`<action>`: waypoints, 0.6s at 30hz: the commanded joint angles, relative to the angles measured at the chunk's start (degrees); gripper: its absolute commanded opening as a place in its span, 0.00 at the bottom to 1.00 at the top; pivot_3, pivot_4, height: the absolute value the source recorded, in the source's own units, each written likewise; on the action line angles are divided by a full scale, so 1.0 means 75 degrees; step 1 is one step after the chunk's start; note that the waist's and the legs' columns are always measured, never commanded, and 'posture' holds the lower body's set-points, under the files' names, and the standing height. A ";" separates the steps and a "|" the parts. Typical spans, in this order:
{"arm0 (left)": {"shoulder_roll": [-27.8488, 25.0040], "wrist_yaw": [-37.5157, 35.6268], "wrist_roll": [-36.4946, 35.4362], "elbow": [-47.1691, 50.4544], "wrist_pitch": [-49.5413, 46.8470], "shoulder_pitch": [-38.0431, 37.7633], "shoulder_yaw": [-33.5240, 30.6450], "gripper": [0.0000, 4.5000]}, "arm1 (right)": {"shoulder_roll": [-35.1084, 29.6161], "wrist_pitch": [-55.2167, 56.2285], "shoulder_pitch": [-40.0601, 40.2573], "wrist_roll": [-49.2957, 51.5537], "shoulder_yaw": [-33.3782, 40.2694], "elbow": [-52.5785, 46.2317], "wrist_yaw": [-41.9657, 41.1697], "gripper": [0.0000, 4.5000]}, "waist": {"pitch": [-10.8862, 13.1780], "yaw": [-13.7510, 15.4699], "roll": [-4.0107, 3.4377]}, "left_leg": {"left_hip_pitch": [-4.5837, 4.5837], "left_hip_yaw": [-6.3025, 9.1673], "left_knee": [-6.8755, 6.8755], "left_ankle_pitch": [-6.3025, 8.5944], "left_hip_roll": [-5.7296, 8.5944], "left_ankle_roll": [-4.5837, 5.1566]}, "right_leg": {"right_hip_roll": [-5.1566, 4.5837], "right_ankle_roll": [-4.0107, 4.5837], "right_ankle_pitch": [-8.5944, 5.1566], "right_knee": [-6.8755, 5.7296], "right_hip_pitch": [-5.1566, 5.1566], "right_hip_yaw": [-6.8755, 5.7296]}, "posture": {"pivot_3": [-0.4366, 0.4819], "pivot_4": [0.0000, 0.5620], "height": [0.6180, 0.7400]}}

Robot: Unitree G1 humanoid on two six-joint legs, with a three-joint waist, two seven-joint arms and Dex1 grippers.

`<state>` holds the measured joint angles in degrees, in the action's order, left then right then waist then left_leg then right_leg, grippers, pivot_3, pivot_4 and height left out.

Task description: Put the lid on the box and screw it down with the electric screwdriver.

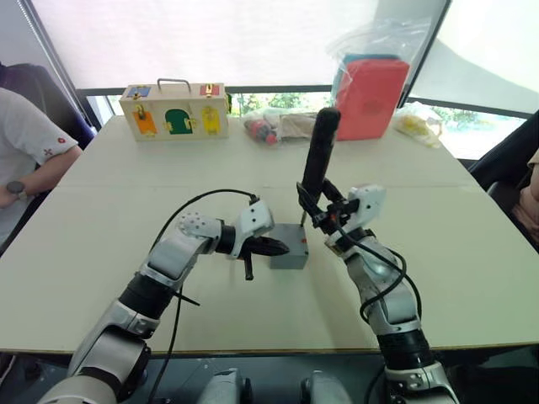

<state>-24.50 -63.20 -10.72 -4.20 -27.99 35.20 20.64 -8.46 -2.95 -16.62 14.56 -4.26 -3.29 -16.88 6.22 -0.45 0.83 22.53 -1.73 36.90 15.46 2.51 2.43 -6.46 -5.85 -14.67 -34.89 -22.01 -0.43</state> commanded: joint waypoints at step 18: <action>0.0038 0.0089 0.0108 -0.0172 -0.0039 -0.0098 0.0085 0.00 | -0.0219 -0.0325 0.0407 -0.0485 0.0096 0.1054 0.0124 0.40 | 0.0002 -0.0006 -0.0008 | -0.0021 0.0003 -0.0067 0.0001 0.0001 0.0000 | -0.0003 0.0003 0.0000 0.0106 0.0047 -0.0003 | 0.48 0.27 1.00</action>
<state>-24.19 -62.88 -10.72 -4.34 -27.82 35.15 20.61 -8.68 -2.26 -17.23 13.57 -4.32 -2.36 -16.49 6.24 -0.49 0.77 22.37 -1.71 36.38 15.46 2.51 2.43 -6.48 -5.83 -14.68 -34.08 -21.66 -0.45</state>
